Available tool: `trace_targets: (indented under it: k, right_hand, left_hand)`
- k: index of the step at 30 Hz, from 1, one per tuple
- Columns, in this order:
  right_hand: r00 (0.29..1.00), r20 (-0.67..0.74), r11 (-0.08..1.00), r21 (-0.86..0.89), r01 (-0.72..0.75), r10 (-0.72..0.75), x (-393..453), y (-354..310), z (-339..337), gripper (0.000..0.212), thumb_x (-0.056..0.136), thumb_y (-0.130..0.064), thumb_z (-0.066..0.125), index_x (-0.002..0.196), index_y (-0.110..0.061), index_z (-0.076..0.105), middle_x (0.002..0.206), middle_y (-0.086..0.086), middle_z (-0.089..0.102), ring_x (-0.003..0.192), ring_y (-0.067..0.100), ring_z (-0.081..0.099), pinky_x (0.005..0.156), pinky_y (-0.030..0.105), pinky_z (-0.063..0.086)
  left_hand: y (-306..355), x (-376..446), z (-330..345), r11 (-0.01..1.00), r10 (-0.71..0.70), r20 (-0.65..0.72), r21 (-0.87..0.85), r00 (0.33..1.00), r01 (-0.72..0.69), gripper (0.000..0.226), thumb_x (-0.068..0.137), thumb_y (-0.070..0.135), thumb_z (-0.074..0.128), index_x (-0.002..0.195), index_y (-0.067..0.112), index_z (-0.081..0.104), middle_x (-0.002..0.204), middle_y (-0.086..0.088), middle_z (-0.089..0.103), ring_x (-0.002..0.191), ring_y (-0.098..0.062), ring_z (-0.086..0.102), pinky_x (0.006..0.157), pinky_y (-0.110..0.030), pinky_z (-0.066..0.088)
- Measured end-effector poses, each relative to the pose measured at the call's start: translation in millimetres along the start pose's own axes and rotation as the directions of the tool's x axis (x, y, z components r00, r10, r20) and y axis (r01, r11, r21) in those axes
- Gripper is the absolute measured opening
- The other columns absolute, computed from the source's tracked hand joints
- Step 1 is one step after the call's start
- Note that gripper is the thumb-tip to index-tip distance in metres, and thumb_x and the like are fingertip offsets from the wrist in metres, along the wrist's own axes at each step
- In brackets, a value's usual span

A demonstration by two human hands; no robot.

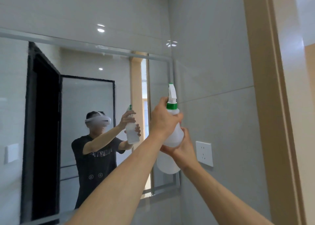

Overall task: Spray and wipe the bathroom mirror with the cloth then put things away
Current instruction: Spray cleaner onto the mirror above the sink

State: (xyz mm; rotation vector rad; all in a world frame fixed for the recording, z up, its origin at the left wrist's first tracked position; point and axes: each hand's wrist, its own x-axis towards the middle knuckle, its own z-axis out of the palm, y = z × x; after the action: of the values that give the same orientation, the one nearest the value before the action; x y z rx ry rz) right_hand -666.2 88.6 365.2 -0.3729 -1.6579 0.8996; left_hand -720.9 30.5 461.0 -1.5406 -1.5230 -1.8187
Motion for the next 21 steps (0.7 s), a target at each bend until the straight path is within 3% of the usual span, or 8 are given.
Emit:
trace_targets:
  k: [4, 11, 17, 21]
  right_hand:
    - [1.000, 0.005, 1.000, -0.004, -0.019, 0.019, -4, 7, 3, 0.087, 0.057, -0.045, 0.094, 0.122, -0.037, 0.037, 0.109, -0.014, 0.056, 0.099, 0.010, 0.059, 0.075, 0.027, 0.049]
    - [0.998, 0.028, 0.998, -0.005, -0.059, 0.059, -16, 25, 23, 0.084, 0.060, -0.040, 0.095, 0.120, -0.038, 0.037, 0.104, -0.021, 0.053, 0.091, 0.001, 0.056, 0.061, 0.009, 0.039]
    - [0.992, 0.042, 0.993, -0.009, -0.117, 0.118, -32, 42, 27, 0.084, 0.056, -0.038, 0.095, 0.119, -0.033, 0.040, 0.101, -0.017, 0.058, 0.089, 0.000, 0.058, 0.060, 0.014, 0.040]
    - [0.992, 0.016, 0.991, -0.033, -0.127, 0.127, -37, 49, 29, 0.082, 0.056, -0.038, 0.096, 0.116, -0.034, 0.040, 0.097, -0.020, 0.057, 0.084, -0.002, 0.058, 0.057, 0.011, 0.039]
  left_hand:
    - [-8, -4, -2, 1.000, -0.029, 0.047, -0.005, 0.998, 0.029, 0.043, 0.076, 0.011, 0.076, 0.107, 0.028, 0.053, 0.083, 0.011, 0.058, 0.086, -0.025, 0.063, 0.083, -0.045, 0.057]
    - [-27, -19, -9, 0.991, -0.132, 0.086, -0.010, 0.987, 0.134, 0.047, 0.076, 0.010, 0.076, 0.114, 0.023, 0.053, 0.093, 0.001, 0.059, 0.092, -0.030, 0.063, 0.085, -0.050, 0.057]
    - [-45, -36, -7, 0.983, -0.178, 0.038, 0.046, 0.983, 0.176, 0.035, 0.069, 0.008, 0.077, 0.096, 0.013, 0.056, 0.089, -0.008, 0.066, 0.084, -0.030, 0.063, 0.077, -0.045, 0.055]
    - [-54, -44, -3, 0.986, -0.157, 0.048, 0.056, 0.986, 0.154, 0.035, 0.068, 0.009, 0.079, 0.095, 0.013, 0.056, 0.085, -0.004, 0.063, 0.082, -0.029, 0.063, 0.077, -0.044, 0.056]
